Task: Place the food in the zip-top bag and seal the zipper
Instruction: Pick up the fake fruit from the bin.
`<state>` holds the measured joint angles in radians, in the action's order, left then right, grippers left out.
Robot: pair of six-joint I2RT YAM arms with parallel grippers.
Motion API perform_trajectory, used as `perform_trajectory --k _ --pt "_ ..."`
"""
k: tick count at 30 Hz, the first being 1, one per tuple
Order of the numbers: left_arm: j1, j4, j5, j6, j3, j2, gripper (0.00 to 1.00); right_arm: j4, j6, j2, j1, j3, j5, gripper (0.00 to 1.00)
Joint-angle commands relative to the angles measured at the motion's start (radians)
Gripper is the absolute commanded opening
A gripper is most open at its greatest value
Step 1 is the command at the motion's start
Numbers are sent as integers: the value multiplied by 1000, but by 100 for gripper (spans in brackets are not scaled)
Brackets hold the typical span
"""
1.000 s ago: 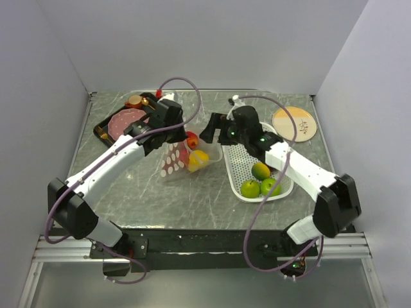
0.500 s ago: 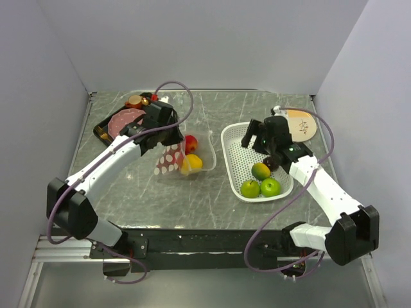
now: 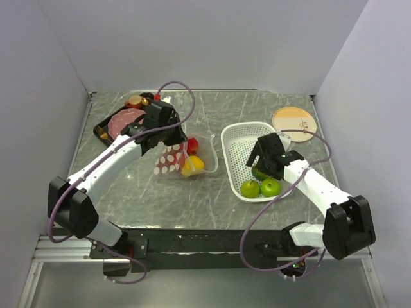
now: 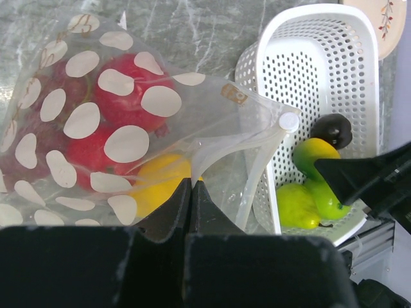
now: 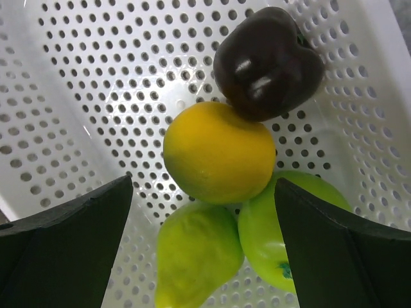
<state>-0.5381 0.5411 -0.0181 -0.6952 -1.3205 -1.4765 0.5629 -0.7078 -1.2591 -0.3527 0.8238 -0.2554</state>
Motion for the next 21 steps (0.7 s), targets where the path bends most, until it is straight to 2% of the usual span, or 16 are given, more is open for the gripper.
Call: perform_trajectory --k 1,8,11,14,17,19,20,21 --pt "0 -39 -31 10 -22 2 1 -41 -48 -74 3 -8 -36 99" --pt "-2 -27 -17 19 -29 7 1 -133 -38 -155 3 14 -48 98" --pt "-2 -35 -28 14 -26 1 1 -153 -27 -189 6 31 -61 92" --pt "-2 -29 -28 5 -42 -11 1 -159 -16 -227 8 49 -33 70" --pt "-2 -39 -36 5 -36 -4 1 -190 -10 -209 6 32 -1 61" --pt "-2 -35 -25 13 -37 -2 1 -196 -4 -191 6 26 13 66" --pt "-2 -29 -22 13 -37 -2 1 -193 2 -184 8 25 21 79" --pt "-2 -24 -20 14 -36 -2 1 -198 10 -172 4 20 28 81"
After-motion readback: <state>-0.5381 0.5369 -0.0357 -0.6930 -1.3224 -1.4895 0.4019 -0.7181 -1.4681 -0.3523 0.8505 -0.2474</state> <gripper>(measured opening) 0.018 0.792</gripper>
